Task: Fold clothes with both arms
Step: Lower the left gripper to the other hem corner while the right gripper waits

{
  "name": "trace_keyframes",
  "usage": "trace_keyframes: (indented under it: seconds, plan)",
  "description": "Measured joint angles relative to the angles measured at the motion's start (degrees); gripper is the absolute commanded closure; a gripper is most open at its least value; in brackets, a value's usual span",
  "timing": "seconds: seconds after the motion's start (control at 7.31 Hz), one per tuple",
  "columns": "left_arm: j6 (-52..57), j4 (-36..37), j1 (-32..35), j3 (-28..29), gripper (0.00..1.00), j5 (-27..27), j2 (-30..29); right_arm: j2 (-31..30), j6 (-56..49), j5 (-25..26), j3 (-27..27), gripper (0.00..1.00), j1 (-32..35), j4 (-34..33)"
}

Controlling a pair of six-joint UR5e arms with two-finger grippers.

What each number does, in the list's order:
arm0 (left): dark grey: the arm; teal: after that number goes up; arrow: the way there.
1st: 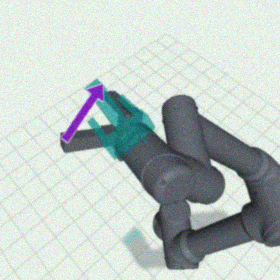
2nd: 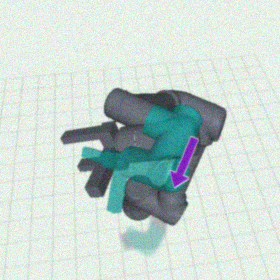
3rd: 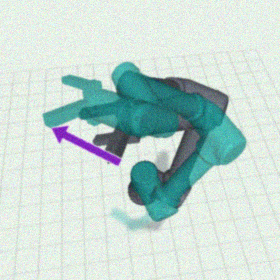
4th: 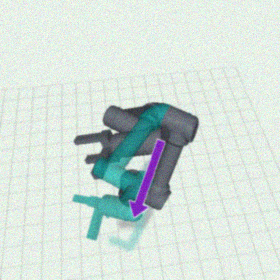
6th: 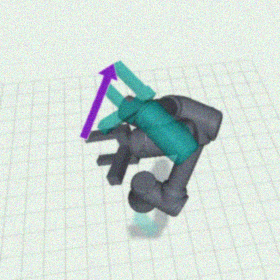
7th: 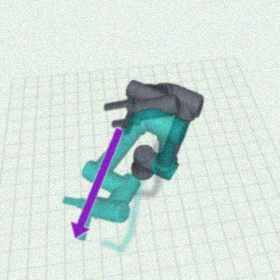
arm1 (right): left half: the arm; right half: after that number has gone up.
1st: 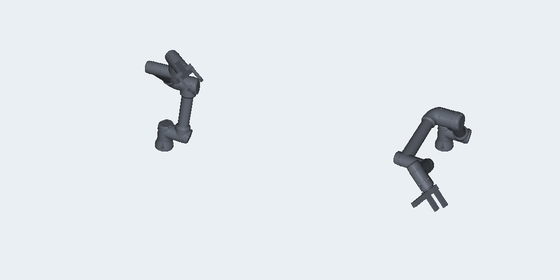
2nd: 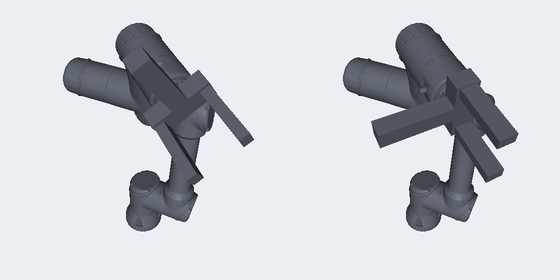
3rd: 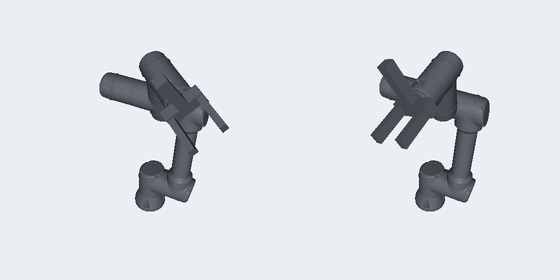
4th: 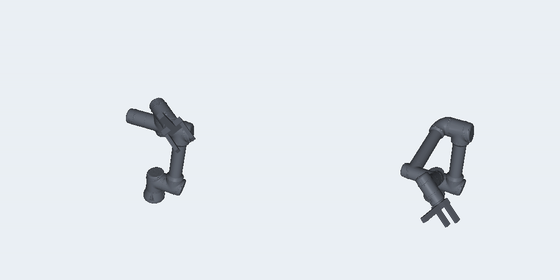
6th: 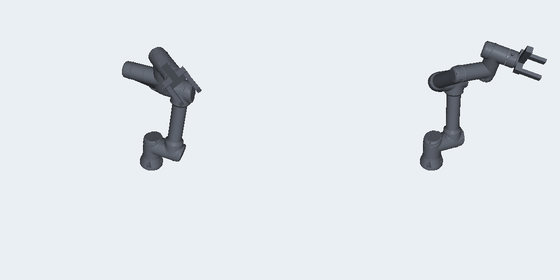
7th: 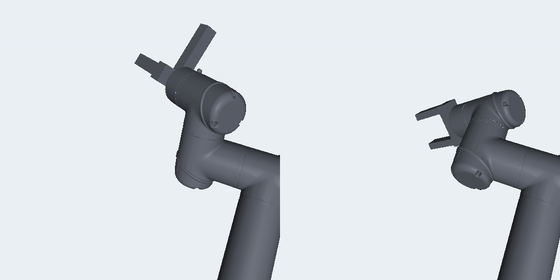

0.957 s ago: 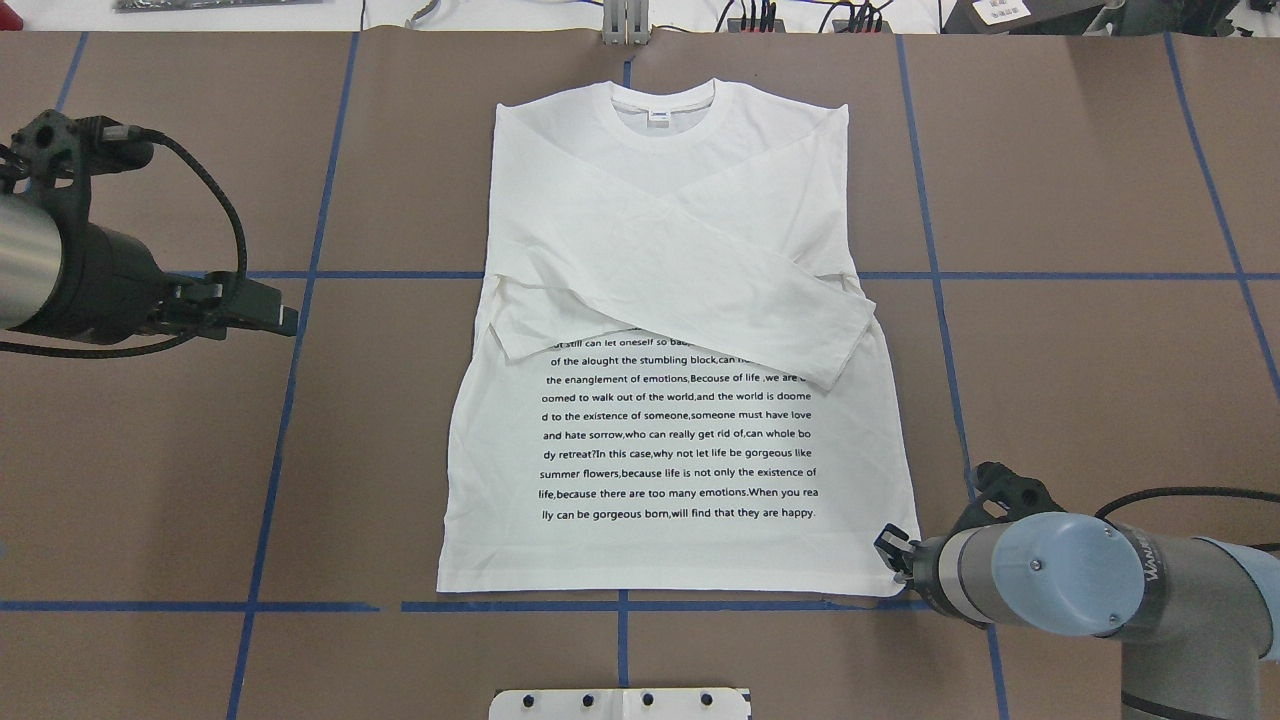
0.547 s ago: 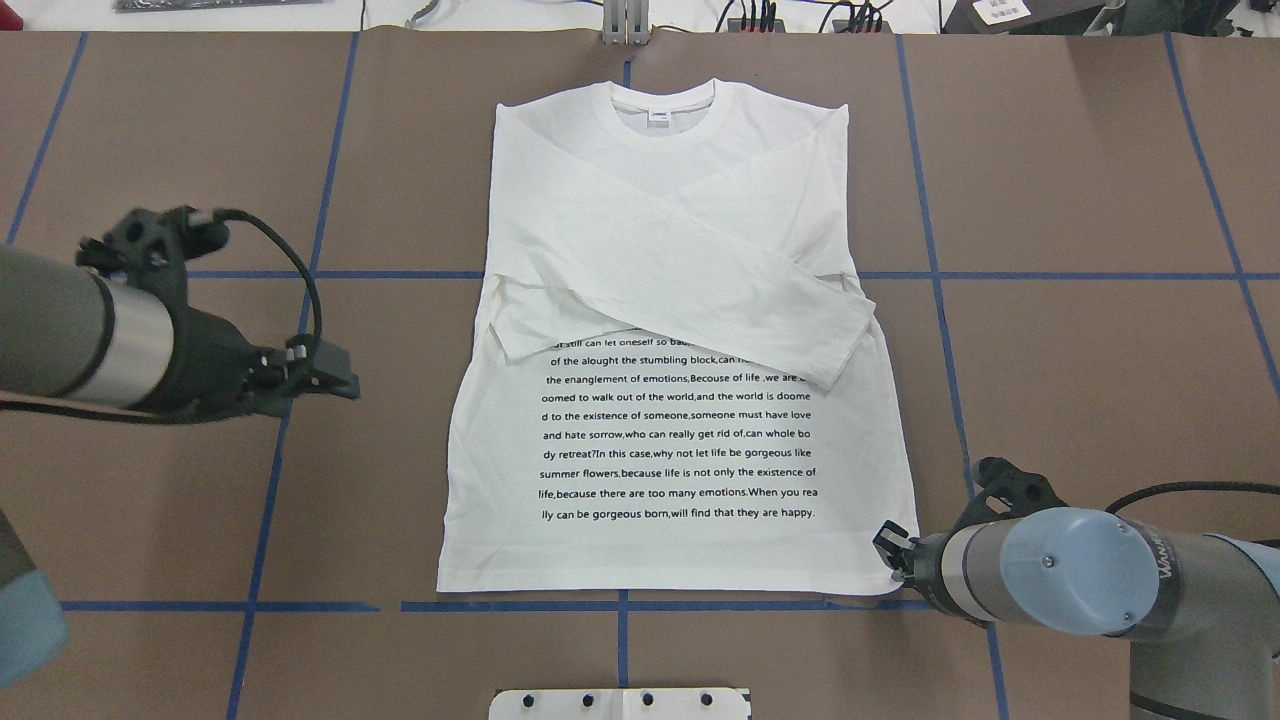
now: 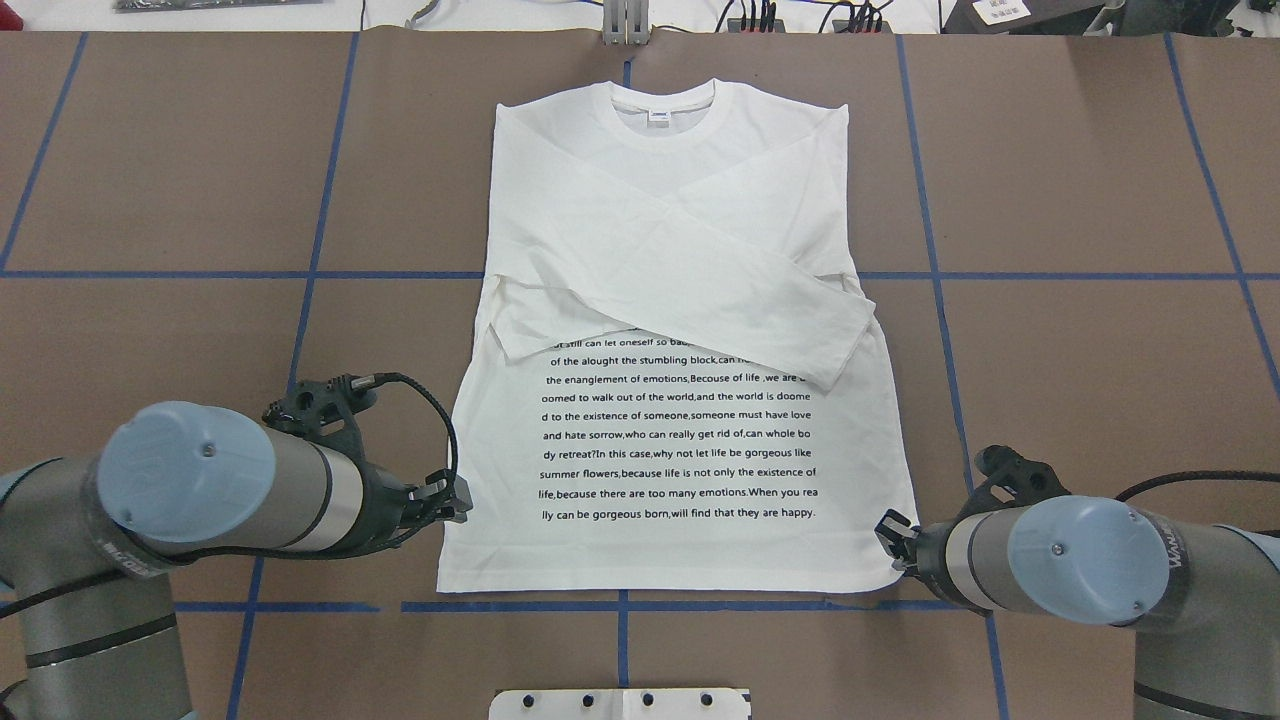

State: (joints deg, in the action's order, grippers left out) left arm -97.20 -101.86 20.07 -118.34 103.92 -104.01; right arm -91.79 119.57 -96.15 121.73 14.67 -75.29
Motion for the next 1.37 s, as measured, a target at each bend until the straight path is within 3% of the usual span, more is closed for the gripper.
trace_keyframes:
  seconds: [0.41,0.96,1.37]
  plan:
    - [-0.75,1.14,-1.20,5.19,0.31,-1.12,-1.69,-0.07,-0.28,0.00,0.06,1.00,0.22,-0.03]
    - [-6.01,4.73,-4.70,5.82,0.35,-1.10,-3.42,-0.05,-0.30,0.00,0.03,1.00,0.20,-0.03]
    - [-7.39,4.77,-6.70,6.71,0.43,-1.11,-3.76,-0.10,-0.30,0.00,0.08,1.00,0.21,-0.03]
